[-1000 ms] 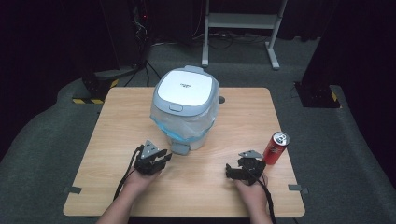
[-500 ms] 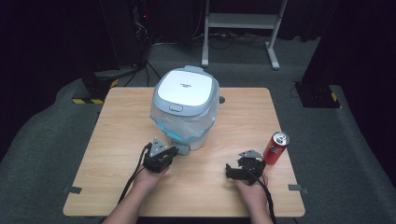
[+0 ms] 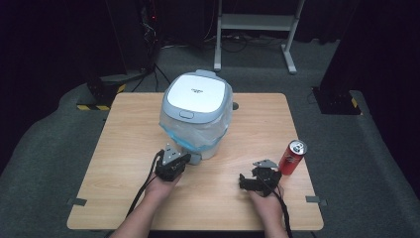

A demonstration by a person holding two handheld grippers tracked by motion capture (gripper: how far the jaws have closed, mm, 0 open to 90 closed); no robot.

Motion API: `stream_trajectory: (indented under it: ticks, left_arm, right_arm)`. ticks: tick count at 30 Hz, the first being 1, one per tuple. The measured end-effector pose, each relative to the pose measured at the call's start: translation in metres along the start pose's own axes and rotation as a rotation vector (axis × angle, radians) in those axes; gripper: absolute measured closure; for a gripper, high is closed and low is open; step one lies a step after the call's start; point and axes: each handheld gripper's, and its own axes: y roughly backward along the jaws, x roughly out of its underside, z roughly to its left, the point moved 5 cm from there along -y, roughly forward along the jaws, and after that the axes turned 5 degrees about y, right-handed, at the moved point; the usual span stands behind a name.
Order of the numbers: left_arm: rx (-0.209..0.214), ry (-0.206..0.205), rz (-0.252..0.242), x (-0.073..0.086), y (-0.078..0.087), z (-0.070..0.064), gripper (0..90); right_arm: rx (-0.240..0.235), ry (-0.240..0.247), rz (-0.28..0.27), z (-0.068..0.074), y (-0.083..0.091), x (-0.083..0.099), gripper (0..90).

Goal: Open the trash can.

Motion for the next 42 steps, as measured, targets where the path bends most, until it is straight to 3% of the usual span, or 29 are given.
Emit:
stream_trajectory:
  ticks: [12,20,22,27,42]
  left_arm:
    - [-0.037,0.01,0.047,0.008,-0.022,0.001,73.6]
    - [-0.076,0.002,0.065,0.01,-0.031,0.001,70.2]
    - [-0.076,0.004,0.071,0.011,-0.031,0.001,70.0]
    - [-0.068,0.061,0.052,0.013,-0.033,0.004,67.6]
    - [-0.05,0.045,0.042,0.017,-0.033,0.006,67.0]
  right_arm:
    - [-0.004,0.004,0.0,0.0,0.0,0.0,0.0]
    - [-0.004,0.005,0.0,0.0,0.0,0.0,0.0]
    - [-0.005,0.005,-0.001,0.0,0.0,0.0,0.0]
    - [-0.007,0.005,-0.001,0.001,0.0,0.0,0.0]
    - [-0.008,0.006,0.0,0.001,0.0,0.0,0.0]
